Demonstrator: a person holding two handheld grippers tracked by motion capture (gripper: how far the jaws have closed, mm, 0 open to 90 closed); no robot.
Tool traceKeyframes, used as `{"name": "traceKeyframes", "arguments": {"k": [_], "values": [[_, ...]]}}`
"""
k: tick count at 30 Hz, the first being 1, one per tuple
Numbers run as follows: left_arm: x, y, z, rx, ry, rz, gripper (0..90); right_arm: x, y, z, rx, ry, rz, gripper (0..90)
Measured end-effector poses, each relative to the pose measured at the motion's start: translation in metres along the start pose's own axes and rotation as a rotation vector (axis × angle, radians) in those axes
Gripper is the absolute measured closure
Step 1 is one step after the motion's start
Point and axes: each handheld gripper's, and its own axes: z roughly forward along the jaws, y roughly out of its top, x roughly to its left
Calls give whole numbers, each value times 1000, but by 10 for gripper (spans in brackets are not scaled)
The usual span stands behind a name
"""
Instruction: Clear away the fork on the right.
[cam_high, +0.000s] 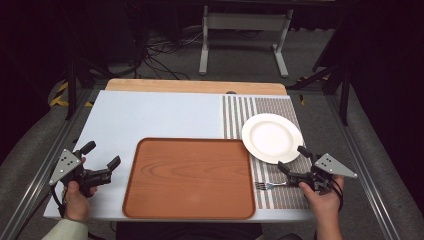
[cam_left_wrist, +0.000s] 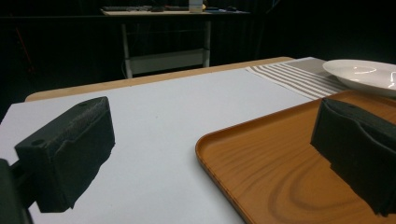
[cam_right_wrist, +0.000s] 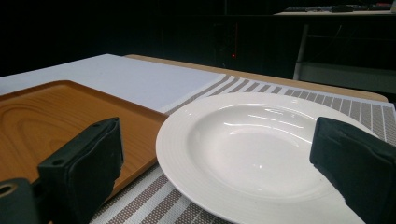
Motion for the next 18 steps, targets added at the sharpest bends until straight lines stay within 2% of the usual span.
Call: {"name": "traceKeyframes", "arguments": {"k": [18], "values": [[-1,1,-1,1,6,7,3,-1,3,-2,-5,15,4,42]]}}
